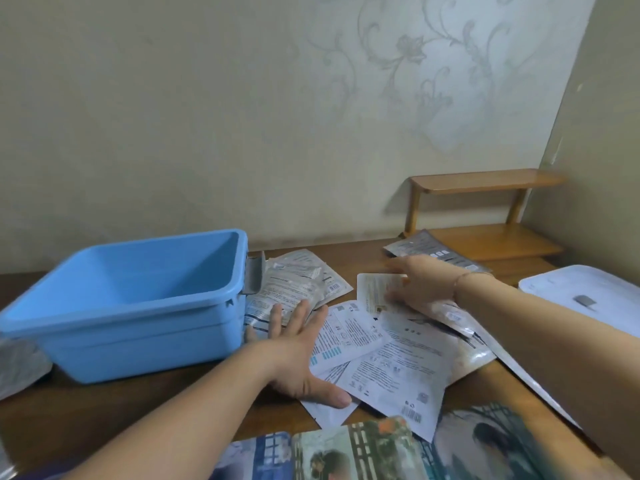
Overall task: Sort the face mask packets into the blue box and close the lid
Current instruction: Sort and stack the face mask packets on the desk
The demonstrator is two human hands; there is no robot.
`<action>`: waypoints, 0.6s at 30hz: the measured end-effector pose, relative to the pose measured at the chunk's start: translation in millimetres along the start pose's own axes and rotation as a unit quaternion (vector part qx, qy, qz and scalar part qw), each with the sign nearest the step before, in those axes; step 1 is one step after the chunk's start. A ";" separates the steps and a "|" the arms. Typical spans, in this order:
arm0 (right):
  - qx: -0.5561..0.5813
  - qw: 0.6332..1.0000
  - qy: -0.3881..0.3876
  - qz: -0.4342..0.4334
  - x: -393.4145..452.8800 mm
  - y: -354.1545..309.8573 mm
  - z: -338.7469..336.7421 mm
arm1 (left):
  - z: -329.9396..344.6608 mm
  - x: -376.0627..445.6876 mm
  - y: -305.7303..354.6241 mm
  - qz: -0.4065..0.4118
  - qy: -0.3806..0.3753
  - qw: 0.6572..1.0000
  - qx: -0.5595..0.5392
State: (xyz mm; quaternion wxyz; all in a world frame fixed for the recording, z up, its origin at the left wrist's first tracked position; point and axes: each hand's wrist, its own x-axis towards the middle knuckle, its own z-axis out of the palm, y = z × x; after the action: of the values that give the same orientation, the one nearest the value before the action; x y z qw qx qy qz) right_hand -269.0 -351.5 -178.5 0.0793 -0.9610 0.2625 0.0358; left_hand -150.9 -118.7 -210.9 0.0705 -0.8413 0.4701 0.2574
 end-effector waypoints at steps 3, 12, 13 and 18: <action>-0.067 0.997 -0.045 -0.005 30.4 -2.4 -3.5 | 0.2 -0.5 -1.0 0.000 0.001 1.000 -0.009; 0.020 1.000 -0.017 -0.001 66.7 2.9 2.9 | 3.5 -2.1 -2.3 0.014 0.021 0.999 -0.041; 0.050 0.999 0.011 -0.001 69.7 2.6 4.5 | 4.4 -2.2 -2.6 0.015 0.026 0.999 -0.044; 0.195 0.974 0.104 -0.044 77.1 -19.2 1.1 | 9.2 -2.3 -1.9 0.024 0.069 0.994 -0.076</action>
State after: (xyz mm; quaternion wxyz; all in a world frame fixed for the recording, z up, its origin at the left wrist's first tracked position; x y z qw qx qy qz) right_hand -192.9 -373.5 -185.6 0.2385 -0.9363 0.2283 -0.1201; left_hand -153.7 -112.6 -217.9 -0.0322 -0.8484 0.4732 0.2352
